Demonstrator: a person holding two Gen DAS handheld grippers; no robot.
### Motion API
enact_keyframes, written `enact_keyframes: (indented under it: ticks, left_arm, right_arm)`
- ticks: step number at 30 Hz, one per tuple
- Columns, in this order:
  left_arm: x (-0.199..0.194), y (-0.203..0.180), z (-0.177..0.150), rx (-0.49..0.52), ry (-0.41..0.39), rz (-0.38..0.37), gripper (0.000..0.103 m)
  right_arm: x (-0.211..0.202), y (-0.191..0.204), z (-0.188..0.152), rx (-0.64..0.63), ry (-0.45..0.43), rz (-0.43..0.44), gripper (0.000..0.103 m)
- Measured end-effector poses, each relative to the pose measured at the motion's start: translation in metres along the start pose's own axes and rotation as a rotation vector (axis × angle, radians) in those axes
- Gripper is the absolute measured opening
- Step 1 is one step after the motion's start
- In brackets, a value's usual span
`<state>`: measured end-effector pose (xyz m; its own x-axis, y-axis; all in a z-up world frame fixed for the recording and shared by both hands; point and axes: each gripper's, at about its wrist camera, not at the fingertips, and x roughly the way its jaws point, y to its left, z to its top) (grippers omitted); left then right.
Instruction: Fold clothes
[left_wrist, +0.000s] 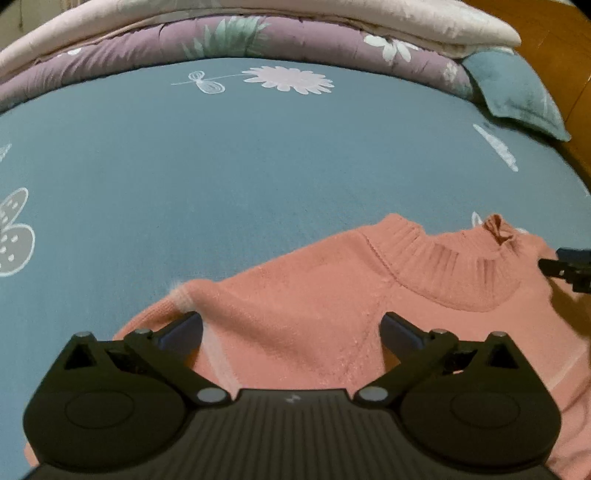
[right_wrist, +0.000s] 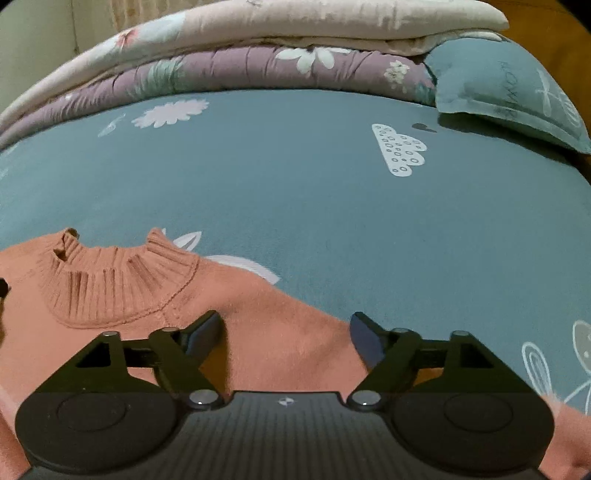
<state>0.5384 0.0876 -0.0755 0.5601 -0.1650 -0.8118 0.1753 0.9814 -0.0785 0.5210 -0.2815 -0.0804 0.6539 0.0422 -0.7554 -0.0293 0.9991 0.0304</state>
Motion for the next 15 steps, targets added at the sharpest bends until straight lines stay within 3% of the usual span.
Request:
enact_keyframes:
  ticks: [3,7,15]
  left_arm:
    - [-0.017,-0.008,-0.005,0.025,0.023,0.024,0.101]
    - [-0.070,-0.019,-0.035,0.076,-0.037,0.024,0.102]
    - [-0.142,-0.031,-0.106,0.001,-0.046,0.014,0.102]
  right_arm:
    - [-0.015,0.000,-0.001,0.022,0.029,0.013,0.084]
    - [-0.067,0.003,-0.028,0.025,0.012,0.083,0.090]
    - [-0.150,0.018,-0.104,-0.009,0.047,0.157,0.094]
